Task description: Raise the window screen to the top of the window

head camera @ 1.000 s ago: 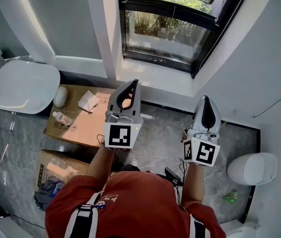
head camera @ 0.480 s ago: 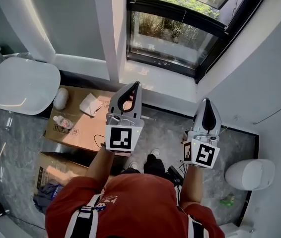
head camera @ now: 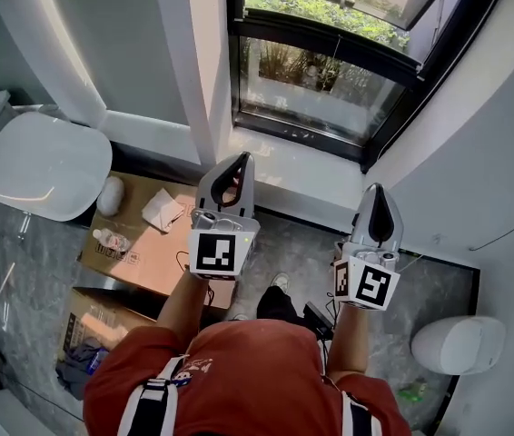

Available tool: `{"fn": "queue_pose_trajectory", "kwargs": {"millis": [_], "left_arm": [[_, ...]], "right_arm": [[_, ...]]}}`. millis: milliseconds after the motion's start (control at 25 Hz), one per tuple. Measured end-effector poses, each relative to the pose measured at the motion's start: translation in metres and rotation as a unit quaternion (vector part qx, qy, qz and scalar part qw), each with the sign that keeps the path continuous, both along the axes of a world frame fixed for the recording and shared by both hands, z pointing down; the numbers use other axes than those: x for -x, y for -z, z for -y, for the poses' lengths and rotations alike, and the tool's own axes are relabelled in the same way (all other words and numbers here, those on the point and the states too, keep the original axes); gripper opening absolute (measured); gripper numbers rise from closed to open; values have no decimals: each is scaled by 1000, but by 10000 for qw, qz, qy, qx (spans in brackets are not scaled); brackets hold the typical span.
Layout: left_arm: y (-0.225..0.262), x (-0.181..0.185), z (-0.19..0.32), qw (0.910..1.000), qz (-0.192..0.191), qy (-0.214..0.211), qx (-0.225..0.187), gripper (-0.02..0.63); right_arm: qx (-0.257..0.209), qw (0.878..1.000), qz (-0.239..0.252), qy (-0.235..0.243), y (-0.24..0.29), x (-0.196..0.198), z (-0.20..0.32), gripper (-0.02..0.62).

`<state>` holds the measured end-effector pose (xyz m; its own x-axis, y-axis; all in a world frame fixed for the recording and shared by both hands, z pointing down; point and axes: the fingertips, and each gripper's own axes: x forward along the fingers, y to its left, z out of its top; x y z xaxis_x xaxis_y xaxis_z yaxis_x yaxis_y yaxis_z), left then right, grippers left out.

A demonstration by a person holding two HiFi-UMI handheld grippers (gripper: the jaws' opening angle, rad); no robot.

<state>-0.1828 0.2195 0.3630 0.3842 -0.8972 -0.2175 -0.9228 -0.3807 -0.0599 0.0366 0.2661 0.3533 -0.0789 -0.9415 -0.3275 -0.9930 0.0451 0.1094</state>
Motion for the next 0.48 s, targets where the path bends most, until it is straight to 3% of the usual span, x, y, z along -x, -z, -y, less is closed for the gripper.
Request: {"fn": "queue_pose_trajectory", "kwargs": {"millis": [480], "left_arm": [[11,-87,88,9996,247,125,-84,5]], "right_arm": [[11,9996,283,-96,-4,-104,85,9]]}}
